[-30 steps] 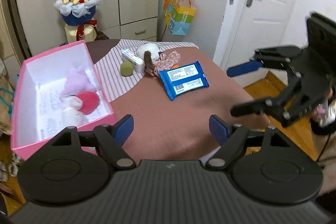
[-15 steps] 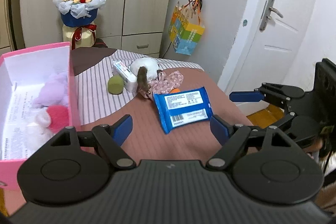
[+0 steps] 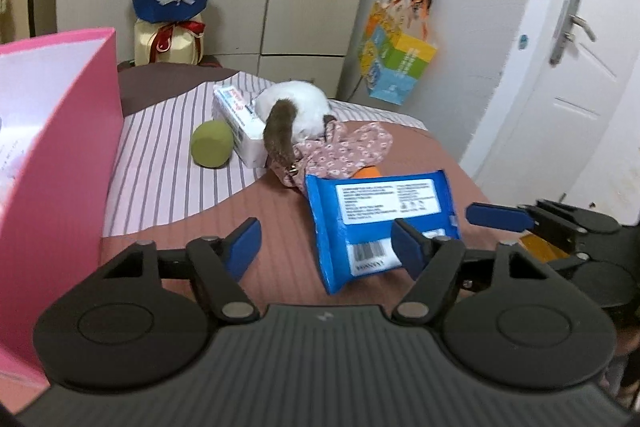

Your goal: Organize soft objects

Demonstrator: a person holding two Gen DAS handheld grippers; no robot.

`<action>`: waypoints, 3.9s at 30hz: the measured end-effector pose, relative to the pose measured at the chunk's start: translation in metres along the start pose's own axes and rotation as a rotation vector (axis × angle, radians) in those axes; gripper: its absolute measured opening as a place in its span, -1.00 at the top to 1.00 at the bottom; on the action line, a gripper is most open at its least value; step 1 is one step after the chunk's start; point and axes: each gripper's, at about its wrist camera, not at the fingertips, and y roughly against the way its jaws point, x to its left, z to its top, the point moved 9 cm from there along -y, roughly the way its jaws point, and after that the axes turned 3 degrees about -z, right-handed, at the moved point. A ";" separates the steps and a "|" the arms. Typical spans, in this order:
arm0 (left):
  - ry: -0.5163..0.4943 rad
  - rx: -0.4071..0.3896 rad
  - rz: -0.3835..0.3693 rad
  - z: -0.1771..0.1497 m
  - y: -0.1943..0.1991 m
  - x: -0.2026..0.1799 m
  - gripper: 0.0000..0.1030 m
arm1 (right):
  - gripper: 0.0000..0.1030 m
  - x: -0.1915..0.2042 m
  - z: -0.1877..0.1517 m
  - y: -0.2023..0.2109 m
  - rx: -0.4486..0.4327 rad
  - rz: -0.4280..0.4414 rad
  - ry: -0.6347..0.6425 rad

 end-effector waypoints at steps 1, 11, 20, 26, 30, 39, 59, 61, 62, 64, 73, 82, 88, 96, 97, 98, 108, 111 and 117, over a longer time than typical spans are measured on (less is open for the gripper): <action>0.008 -0.006 0.003 0.000 -0.005 0.001 -0.27 | -0.66 -0.004 -0.001 -0.003 0.002 -0.011 -0.011; 0.043 -0.009 -0.040 -0.008 -0.038 0.000 0.16 | -0.55 -0.026 -0.015 -0.029 0.070 -0.019 -0.150; 0.092 -0.019 -0.058 -0.018 -0.036 -0.012 0.50 | -0.07 -0.017 -0.018 -0.024 0.001 -0.047 -0.178; 0.049 0.011 0.015 -0.027 -0.022 -0.024 0.47 | -0.02 0.000 -0.025 -0.014 -0.002 -0.066 -0.143; 0.082 0.035 0.014 -0.031 -0.011 -0.024 0.44 | -0.02 0.009 -0.028 -0.008 0.001 -0.082 -0.119; 0.086 0.184 0.063 -0.044 0.014 -0.020 0.43 | -0.06 0.031 -0.034 0.006 0.090 -0.040 -0.108; 0.194 0.315 -0.188 -0.061 0.102 0.010 0.42 | -0.28 0.098 -0.030 0.046 0.349 0.078 -0.021; 0.194 0.313 -0.196 -0.062 0.112 0.014 0.42 | -0.28 0.106 -0.026 0.049 0.369 0.094 -0.018; 0.193 0.312 -0.197 -0.063 0.117 0.016 0.42 | -0.28 0.112 -0.024 0.051 0.375 0.104 -0.004; 0.192 0.315 -0.193 -0.064 0.127 0.021 0.42 | -0.28 0.122 -0.020 0.054 0.384 0.119 0.020; 0.233 0.331 -0.181 -0.070 0.181 0.046 0.42 | -0.28 0.174 -0.008 0.068 0.437 0.196 0.118; 0.247 0.295 -0.138 -0.061 0.240 0.075 0.42 | -0.28 0.232 0.014 0.083 0.429 0.299 0.204; 0.260 0.266 -0.111 -0.049 0.267 0.091 0.42 | -0.28 0.261 0.032 0.086 0.418 0.345 0.229; 0.245 0.188 -0.083 -0.018 0.280 0.113 0.42 | -0.31 0.281 0.064 0.079 0.345 0.363 0.233; 0.244 0.178 -0.082 -0.013 0.279 0.116 0.42 | -0.32 0.282 0.068 0.076 0.334 0.362 0.234; 0.247 0.167 -0.079 -0.009 0.278 0.120 0.42 | -0.32 0.282 0.072 0.073 0.324 0.361 0.230; 0.294 0.072 -0.004 0.032 0.239 0.176 0.42 | -0.32 0.282 0.115 0.011 0.243 0.434 0.228; 0.300 0.066 0.020 0.039 0.220 0.189 0.42 | -0.32 0.282 0.124 -0.018 0.262 0.453 0.237; 0.304 0.068 0.046 0.041 0.194 0.206 0.42 | -0.32 0.281 0.135 -0.070 0.300 0.514 0.289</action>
